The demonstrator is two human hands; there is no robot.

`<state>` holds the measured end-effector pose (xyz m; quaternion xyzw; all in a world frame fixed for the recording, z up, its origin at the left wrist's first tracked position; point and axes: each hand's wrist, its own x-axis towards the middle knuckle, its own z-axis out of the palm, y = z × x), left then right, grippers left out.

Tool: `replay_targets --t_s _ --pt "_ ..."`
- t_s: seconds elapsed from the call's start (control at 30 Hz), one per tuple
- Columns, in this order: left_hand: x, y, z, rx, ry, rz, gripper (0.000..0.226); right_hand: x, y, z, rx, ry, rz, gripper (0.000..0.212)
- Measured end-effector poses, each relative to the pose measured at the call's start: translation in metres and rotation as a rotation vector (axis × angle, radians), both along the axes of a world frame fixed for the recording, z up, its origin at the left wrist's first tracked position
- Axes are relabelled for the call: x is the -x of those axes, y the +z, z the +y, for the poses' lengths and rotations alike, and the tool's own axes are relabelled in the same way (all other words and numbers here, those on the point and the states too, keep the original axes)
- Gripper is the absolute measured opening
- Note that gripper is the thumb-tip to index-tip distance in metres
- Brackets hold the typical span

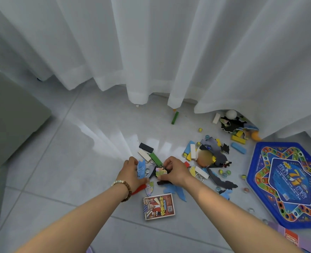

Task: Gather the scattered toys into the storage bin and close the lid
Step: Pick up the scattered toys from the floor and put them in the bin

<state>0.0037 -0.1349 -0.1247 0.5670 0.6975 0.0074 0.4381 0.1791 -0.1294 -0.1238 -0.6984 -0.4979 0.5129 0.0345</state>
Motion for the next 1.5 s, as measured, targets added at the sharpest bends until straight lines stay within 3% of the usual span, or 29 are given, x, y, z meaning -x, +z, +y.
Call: replay_targets --t_s 0.2,0.37,0.63,0.8,1.03,1.17,1.23,1.33,1.5 --pt "0.004 0.006 0.013 -0.108 -0.007 0.05 0.05 -0.015 0.006 0.008 0.007 -0.206 0.178 0.034" --pt "0.008 0.019 0.04 -0.296 -0.327 0.142 0.036 -0.03 0.014 0.018 0.022 -0.344 0.261 0.034" --pt "0.007 0.012 0.066 -0.284 -0.683 0.294 0.033 -0.033 0.015 0.023 0.04 -0.409 0.314 0.037" --pt "0.012 0.017 0.084 -0.467 -0.427 0.128 0.023 -0.035 0.007 0.027 0.04 -0.462 0.342 0.037" --pt "-0.006 0.014 0.094 -0.324 -0.702 0.404 0.027 -0.04 0.013 0.03 0.051 -0.515 0.369 0.044" --pt "-0.008 0.023 0.09 -0.319 -0.649 0.281 0.028 -0.048 0.012 0.03 0.056 -0.568 0.38 0.047" --pt "-0.018 0.027 0.085 -0.303 -0.779 0.235 0.031 -0.053 0.012 0.029 0.071 -0.58 0.395 0.047" --pt "-0.034 0.024 0.077 -0.197 -0.994 0.291 0.036 -0.057 0.021 0.026 0.137 -0.555 0.445 0.047" --pt "-0.043 0.015 0.077 -0.159 -0.998 0.343 0.04 -0.051 0.024 0.01 0.217 -0.469 0.423 0.058"
